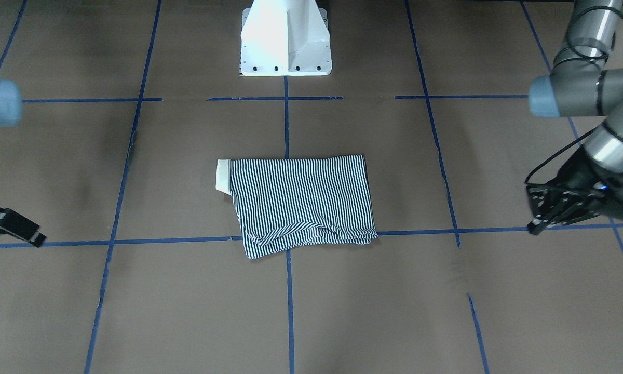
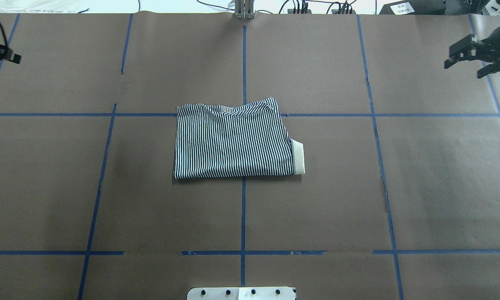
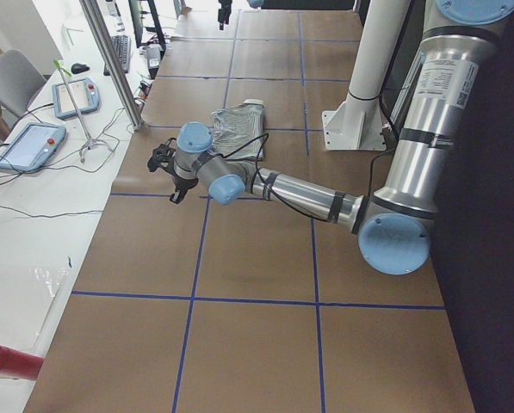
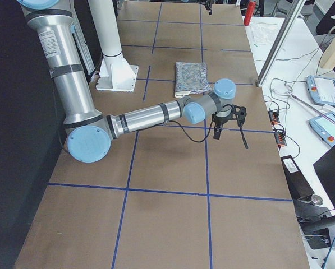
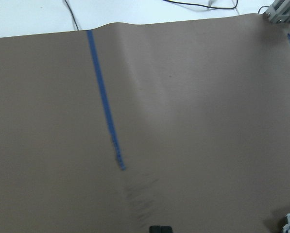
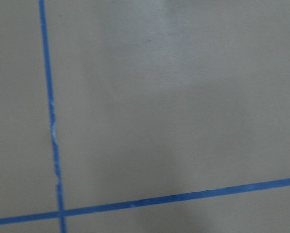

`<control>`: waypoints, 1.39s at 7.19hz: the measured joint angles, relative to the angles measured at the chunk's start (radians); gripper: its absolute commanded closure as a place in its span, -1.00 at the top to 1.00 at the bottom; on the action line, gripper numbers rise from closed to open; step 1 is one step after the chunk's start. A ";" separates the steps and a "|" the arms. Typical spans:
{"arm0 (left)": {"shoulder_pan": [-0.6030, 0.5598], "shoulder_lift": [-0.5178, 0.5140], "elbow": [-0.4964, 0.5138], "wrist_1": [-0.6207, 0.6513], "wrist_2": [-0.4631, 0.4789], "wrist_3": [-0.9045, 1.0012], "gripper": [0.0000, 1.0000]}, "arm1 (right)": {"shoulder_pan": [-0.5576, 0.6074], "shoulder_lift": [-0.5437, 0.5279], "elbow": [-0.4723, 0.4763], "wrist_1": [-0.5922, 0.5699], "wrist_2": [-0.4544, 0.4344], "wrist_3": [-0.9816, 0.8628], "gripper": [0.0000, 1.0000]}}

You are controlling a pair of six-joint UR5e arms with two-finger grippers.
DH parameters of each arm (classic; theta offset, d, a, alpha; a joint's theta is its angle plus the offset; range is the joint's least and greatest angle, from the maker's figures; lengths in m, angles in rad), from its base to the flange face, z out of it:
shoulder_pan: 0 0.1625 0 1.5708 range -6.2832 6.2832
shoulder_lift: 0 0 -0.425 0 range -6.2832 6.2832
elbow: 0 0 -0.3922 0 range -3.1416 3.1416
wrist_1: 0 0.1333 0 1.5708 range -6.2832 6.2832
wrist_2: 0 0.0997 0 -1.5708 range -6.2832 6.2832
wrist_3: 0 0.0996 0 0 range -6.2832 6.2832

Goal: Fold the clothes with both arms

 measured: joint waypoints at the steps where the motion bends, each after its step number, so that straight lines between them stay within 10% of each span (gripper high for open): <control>1: -0.083 0.030 -0.010 0.088 -0.034 0.148 -0.01 | 0.054 -0.069 0.002 0.000 0.007 -0.155 1.00; 2: -0.154 0.052 -0.018 0.196 -0.049 0.279 0.99 | 0.098 -0.125 0.005 0.000 0.010 -0.279 1.00; 5: -0.260 0.223 -0.138 0.519 -0.061 0.471 1.00 | 0.140 -0.226 0.018 -0.109 0.028 -0.561 1.00; 10: -0.232 0.337 -0.170 0.640 -0.062 0.481 1.00 | 0.177 -0.262 0.173 -0.420 -0.018 -0.769 1.00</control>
